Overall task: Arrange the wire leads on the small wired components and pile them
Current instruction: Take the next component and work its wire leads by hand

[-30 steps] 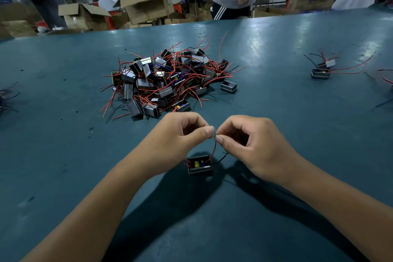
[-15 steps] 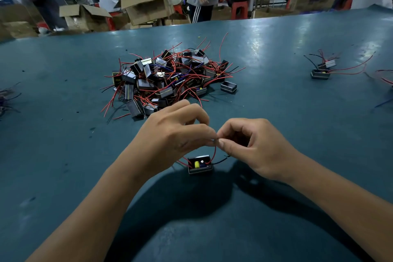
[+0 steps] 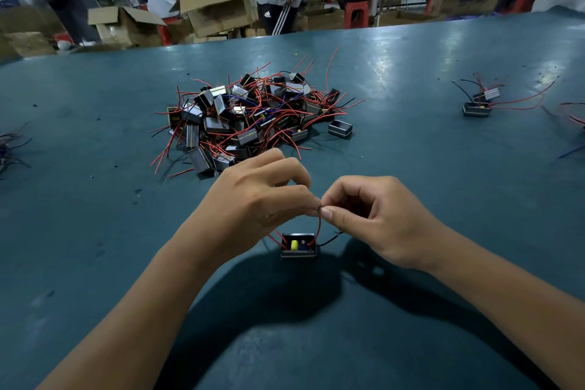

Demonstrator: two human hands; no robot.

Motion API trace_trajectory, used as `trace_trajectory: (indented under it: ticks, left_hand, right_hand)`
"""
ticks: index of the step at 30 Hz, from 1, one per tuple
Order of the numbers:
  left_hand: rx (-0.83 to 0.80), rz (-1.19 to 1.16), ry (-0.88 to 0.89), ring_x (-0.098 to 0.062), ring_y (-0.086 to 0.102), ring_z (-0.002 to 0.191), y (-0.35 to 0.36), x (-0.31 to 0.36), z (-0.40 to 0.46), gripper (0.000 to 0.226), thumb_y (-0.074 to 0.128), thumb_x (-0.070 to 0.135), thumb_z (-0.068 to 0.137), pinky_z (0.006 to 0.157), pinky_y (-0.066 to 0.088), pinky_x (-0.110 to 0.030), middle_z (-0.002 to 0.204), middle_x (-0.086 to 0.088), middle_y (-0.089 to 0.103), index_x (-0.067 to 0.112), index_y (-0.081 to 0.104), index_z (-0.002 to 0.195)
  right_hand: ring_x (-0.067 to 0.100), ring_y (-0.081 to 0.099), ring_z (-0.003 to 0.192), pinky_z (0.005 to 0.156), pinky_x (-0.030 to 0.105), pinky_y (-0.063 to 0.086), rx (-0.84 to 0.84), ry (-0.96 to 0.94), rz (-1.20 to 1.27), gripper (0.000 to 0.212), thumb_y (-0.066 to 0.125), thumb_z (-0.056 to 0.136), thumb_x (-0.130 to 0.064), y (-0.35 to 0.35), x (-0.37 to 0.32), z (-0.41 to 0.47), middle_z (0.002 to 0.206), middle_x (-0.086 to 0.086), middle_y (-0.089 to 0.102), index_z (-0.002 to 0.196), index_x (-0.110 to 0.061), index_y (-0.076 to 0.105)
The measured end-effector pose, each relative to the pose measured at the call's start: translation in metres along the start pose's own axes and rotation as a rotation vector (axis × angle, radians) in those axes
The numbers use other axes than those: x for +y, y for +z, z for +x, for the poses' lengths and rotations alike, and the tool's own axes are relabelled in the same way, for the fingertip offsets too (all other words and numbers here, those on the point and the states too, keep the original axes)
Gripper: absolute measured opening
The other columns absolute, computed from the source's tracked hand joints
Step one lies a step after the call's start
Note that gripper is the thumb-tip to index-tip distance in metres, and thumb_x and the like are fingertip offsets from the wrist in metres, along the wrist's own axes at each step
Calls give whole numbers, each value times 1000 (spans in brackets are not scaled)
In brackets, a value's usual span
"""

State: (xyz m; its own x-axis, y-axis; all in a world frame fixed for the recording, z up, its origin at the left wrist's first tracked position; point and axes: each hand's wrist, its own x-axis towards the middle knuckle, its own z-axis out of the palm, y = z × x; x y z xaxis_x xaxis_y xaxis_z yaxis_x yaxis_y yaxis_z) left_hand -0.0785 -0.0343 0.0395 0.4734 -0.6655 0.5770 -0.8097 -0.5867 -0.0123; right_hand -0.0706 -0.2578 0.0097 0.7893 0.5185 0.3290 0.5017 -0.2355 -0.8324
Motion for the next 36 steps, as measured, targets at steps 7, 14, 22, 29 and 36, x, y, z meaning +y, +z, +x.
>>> trace_trajectory:
  ticks: [7, 14, 22, 29, 36]
  left_hand:
    - [-33, -181, -99, -22, 55, 78, 4, 0, 1, 18, 70, 28, 93, 67, 48, -41, 88, 2, 63, 13, 76, 86]
    - [-200, -887, -716, -25, 41, 62, 6, 9, 1, 18, 73, 32, 85, 58, 32, -43, 65, 1, 55, 19, 71, 73]
    - [-183, -1050, -912, -8, 46, 57, 11, 13, 6, 26, 67, 11, 91, 55, 36, -16, 63, 3, 58, 19, 72, 67]
    - [-31, -482, -452, -11, 55, 75, -1, -2, -2, 14, 75, 15, 85, 65, 40, -19, 88, 10, 63, 27, 72, 92]
    - [-35, -386, -260, -15, 61, 90, 6, -5, -3, 17, 81, 14, 83, 76, 50, -32, 95, 7, 64, 20, 79, 99]
  right_hand:
    - [3, 53, 59, 58, 8, 36, 42, -87, -149, 9, 71, 90, -13, 0, -4, -1, 69, -16, 60, 83, -17, 68]
    - [4, 49, 59, 57, 9, 33, 73, -160, -255, 5, 70, 88, -11, 2, -8, -2, 70, -13, 56, 84, -14, 69]
    - [2, 52, 56, 56, 7, 35, 64, -68, -130, 8, 72, 90, -13, 2, -2, -1, 66, -18, 60, 83, -17, 70]
    - [1, 54, 56, 57, 13, 42, 75, 7, -85, 11, 71, 90, -18, 1, 0, 0, 66, -9, 65, 80, -22, 68]
    - [0, 53, 55, 57, 13, 42, 53, 7, -48, 11, 70, 91, -18, 0, 3, 0, 64, -14, 63, 81, -23, 68]
